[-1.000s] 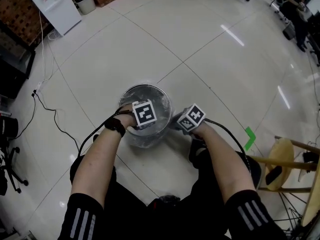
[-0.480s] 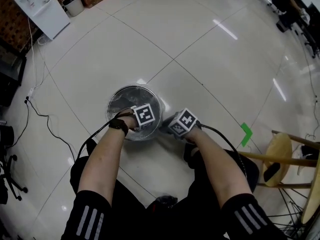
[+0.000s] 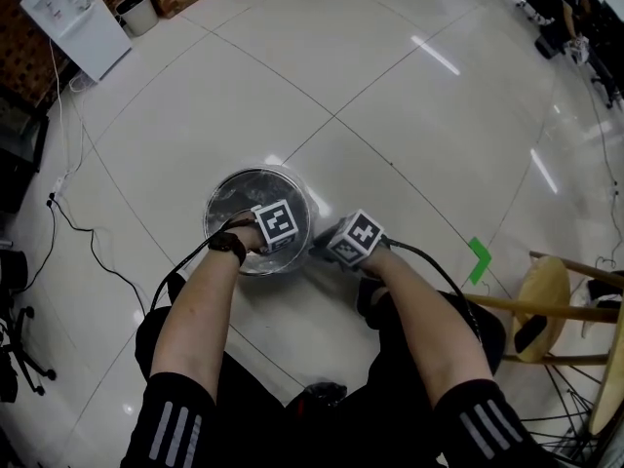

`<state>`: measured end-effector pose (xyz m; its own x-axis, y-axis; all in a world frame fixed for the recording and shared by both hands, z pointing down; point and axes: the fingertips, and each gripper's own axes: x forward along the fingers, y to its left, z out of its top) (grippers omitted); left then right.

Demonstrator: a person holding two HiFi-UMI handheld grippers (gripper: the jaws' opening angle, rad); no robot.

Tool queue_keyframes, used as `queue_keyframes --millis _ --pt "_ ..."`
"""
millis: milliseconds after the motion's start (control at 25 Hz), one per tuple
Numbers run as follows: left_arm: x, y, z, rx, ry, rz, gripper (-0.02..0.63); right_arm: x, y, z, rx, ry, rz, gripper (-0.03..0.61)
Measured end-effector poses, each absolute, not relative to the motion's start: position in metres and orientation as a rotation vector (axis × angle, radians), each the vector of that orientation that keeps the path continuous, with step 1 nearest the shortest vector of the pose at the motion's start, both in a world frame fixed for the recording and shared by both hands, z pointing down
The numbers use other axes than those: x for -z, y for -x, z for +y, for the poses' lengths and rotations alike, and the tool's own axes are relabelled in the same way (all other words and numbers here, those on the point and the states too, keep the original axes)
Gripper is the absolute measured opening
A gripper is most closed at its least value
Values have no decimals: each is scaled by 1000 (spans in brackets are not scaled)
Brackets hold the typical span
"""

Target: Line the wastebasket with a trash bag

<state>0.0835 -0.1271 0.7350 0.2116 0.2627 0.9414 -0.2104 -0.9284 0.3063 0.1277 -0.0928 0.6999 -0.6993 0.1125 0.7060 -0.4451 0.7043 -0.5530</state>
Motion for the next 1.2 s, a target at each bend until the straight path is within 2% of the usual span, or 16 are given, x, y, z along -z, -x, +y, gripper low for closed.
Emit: queue_keyframes --millis 480,800,1000,1200 --pt "-559 -42 -135 -1654 -2536 -220 167 -609 -147 -97 -634 -167 -2085 115" --pt "-565 -5 -73 -1717 -2592 -273 176 -502 -95 -87 -328 -160 -2264 132" --pt "-583 20 -64 -1820 -2552 -353 199 -544 -79 -52 -356 -80 -2142 133" --pt "-596 10 -55 -1877 -2550 -223 177 -587 -60 -39 -190 -1 -2066 170"
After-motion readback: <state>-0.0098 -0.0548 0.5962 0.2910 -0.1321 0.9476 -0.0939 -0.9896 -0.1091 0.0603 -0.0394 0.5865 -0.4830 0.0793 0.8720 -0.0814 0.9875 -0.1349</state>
